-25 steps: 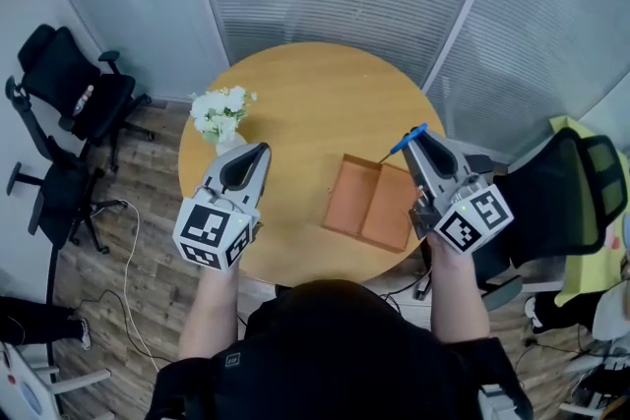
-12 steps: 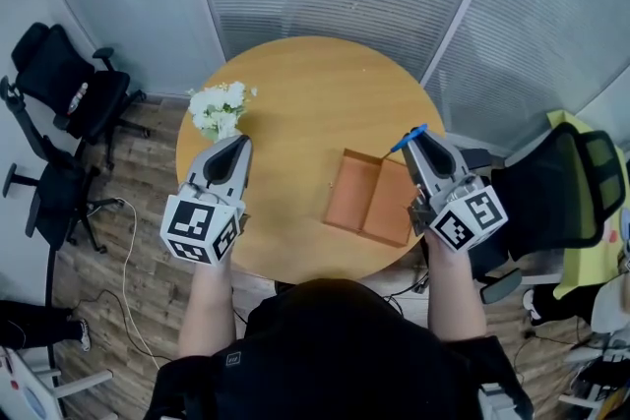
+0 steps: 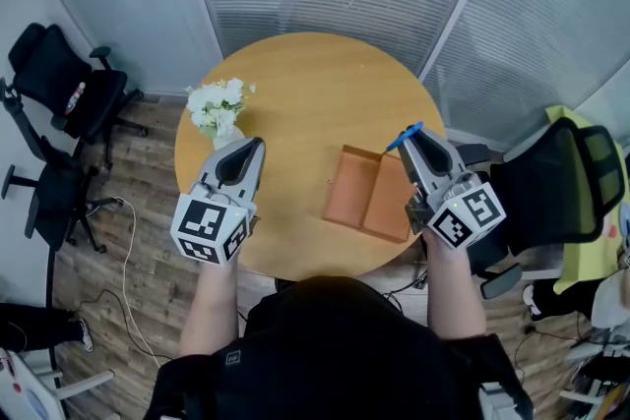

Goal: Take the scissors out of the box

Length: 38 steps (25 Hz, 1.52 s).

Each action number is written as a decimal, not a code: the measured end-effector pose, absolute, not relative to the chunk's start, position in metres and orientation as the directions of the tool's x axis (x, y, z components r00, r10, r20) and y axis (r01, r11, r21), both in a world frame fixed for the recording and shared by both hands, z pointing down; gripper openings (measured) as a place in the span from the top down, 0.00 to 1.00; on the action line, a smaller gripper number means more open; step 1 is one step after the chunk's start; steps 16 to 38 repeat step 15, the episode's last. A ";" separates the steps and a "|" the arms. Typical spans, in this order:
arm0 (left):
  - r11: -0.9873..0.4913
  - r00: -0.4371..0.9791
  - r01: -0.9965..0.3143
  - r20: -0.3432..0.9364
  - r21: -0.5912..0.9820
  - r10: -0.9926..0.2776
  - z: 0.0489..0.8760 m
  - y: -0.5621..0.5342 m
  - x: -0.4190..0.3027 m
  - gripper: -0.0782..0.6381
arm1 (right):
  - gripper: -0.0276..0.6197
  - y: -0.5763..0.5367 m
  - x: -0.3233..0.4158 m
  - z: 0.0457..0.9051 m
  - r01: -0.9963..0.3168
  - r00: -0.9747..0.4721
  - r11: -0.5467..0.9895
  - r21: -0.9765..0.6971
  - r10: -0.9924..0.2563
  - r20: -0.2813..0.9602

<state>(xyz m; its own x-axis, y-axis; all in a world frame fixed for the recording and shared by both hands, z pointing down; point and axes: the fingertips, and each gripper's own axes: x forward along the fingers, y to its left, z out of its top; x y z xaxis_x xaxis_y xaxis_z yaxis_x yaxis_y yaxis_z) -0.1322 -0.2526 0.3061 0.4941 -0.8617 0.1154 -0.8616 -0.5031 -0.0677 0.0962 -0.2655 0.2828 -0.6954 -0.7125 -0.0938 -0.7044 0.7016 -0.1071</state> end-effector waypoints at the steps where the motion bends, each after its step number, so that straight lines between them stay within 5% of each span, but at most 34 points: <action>1: -0.503 0.494 -0.862 0.116 -0.067 -0.862 0.306 -0.252 -0.132 0.87 | 0.83 -0.265 0.096 0.283 -0.704 -0.695 0.702 -0.110 -0.712 -0.094; 38: -0.501 0.491 -0.864 0.126 -0.059 -0.862 0.310 -0.252 -0.132 0.87 | 0.83 -0.269 0.097 0.288 -0.693 -0.702 0.706 -0.143 -0.707 -0.086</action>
